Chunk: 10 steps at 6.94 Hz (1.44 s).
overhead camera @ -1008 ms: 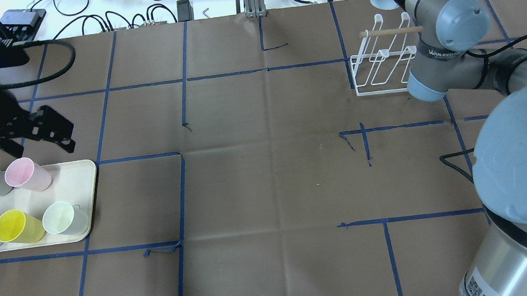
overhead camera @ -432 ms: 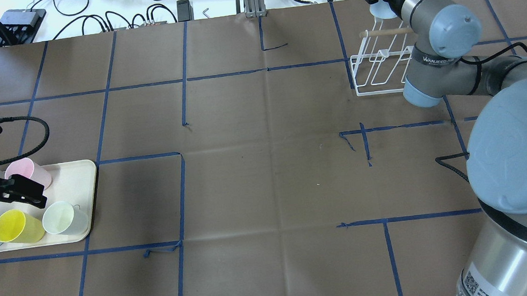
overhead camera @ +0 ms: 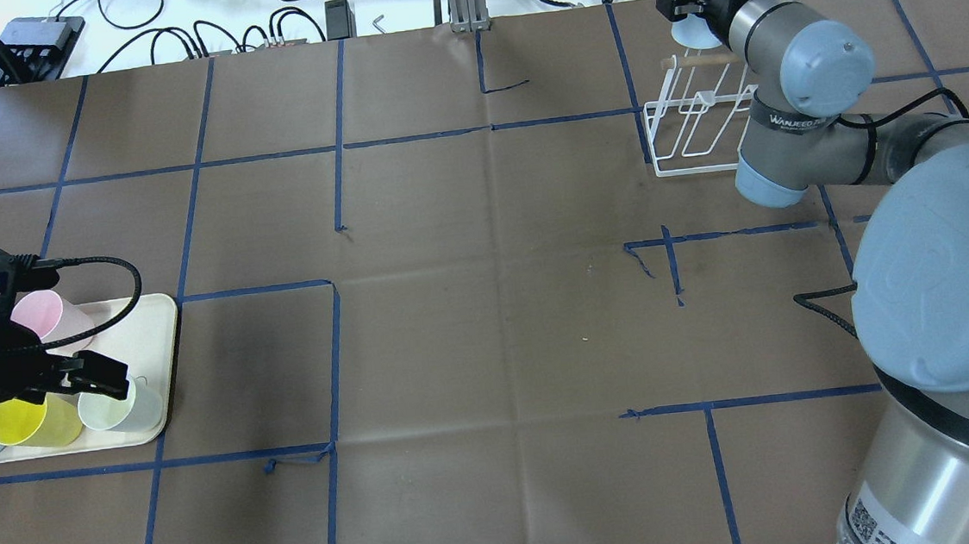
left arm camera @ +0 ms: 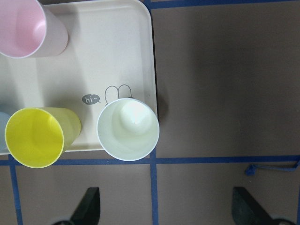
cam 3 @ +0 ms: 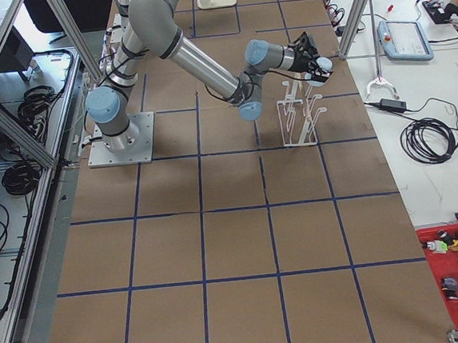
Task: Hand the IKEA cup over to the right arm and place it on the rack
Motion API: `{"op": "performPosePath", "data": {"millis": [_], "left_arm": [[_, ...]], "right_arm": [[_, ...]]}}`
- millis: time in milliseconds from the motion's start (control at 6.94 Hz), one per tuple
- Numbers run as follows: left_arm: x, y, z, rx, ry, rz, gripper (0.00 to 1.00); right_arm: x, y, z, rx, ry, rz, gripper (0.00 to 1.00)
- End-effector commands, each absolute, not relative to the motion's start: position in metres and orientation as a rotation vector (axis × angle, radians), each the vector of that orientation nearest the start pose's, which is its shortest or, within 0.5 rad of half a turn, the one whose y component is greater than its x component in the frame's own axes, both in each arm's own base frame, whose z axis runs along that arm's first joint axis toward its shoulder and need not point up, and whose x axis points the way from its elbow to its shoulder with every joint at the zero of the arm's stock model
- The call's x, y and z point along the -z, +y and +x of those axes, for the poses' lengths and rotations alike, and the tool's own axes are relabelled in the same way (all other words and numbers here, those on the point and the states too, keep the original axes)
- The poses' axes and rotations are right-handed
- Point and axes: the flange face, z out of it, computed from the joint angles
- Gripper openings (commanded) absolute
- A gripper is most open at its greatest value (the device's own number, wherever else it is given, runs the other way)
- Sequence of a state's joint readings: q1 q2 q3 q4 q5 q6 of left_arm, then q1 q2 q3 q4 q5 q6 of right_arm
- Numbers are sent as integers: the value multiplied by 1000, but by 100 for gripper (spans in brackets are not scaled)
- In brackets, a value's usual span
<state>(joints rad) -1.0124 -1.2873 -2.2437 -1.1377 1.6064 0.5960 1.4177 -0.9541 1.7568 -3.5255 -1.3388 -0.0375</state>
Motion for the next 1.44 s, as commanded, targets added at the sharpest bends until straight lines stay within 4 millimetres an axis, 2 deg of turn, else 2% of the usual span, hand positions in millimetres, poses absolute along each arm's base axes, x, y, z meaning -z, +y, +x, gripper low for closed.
{"op": "performPosePath", "data": {"millis": [0,144,720,864,1008,1152,1296], "left_arm": [[-279,-363,73,82,3076,55,99],[-267,-367,76,84,3075,53,98],[-235,-376,84,25,3101,49,97],[-232,-378,85,26,3097,49,97],[-232,-379,87,21,3095,49,96],[-233,-380,87,21,3092,58,70],[-232,-379,88,13,3093,56,38]], "right_arm": [[-274,-662,56,1653,2550,-38,78],[-272,-662,57,1644,2563,-31,100],[-287,-661,64,1663,2542,-53,100],[-304,-657,71,1684,2529,-63,100],[-335,-650,83,1661,2529,-81,100],[-370,-636,97,1631,2527,-97,100],[-401,-621,112,1648,2503,-127,100]]}}
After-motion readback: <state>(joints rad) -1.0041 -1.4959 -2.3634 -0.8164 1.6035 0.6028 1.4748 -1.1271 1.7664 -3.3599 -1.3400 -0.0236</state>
